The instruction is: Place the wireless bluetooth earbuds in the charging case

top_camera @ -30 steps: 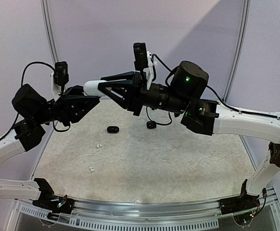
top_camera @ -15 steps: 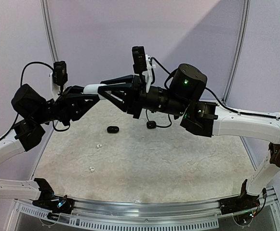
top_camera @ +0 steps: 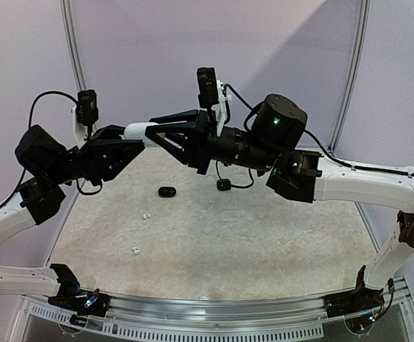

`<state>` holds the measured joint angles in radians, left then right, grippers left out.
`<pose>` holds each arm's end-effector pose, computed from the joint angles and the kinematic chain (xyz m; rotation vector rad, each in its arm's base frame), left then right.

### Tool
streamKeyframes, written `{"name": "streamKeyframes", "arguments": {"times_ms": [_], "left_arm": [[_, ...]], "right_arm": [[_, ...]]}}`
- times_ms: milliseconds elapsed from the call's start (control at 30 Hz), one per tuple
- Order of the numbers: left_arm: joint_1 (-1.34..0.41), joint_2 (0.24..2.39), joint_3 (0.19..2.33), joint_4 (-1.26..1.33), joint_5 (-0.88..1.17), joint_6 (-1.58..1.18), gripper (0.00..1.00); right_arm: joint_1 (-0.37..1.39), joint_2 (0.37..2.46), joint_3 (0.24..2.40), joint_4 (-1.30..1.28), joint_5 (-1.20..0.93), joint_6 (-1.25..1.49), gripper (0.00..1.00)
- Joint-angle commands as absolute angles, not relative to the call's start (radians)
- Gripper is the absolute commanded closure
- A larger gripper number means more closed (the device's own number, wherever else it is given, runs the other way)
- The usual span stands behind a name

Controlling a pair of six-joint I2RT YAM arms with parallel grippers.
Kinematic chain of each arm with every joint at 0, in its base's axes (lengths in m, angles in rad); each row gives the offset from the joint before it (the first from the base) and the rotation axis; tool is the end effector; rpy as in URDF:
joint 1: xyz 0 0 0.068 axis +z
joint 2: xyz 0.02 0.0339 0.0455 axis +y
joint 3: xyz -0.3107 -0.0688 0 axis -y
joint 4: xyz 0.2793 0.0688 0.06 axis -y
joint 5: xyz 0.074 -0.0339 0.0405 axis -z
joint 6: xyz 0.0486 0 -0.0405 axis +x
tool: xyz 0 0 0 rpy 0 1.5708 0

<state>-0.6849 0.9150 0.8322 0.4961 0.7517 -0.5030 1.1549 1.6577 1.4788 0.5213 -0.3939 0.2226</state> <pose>0.1448 -0.1612 0.4404 0.8398 1.1415 -1.4357 0.1625 0.4141 0.4723 -0.9406 1.0262 1.4135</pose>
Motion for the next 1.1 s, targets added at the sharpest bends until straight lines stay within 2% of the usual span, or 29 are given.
{"name": "streamKeyframes", "arguments": {"times_ms": [0,67,200,367,533,600,800,1067], "left_arm": [[-0.678,0.911,0.818,0.497,0.749,-0.504,0.65],[-0.678,0.912,0.819,0.495,0.752,-0.505,0.69],[-0.678,0.917,0.819,0.491,0.752,-0.505,0.65],[-0.678,0.919,0.822,0.488,0.753,-0.503,0.65],[-0.678,0.919,0.828,0.49,0.764,-0.502,0.75],[-0.678,0.92,0.826,0.489,0.763,-0.502,0.76],[-0.678,0.921,0.816,0.486,0.746,-0.507,0.61],[-0.678,0.921,0.817,0.48,0.743,-0.505,0.64]], "right_arm": [[1.153,1.648,1.488,0.532,-0.387,0.21,1.0],[1.153,1.649,1.485,0.533,-0.389,0.212,1.0],[1.152,1.648,1.486,0.554,-0.395,0.217,1.0],[1.153,1.65,1.498,0.541,-0.402,0.208,1.0],[1.153,1.655,1.491,0.54,-0.402,0.211,1.0],[1.152,1.654,1.49,0.547,-0.402,0.21,1.0],[1.153,1.652,1.501,0.55,-0.409,0.205,1.0],[1.154,1.654,1.5,0.551,-0.414,0.204,1.0]]}}
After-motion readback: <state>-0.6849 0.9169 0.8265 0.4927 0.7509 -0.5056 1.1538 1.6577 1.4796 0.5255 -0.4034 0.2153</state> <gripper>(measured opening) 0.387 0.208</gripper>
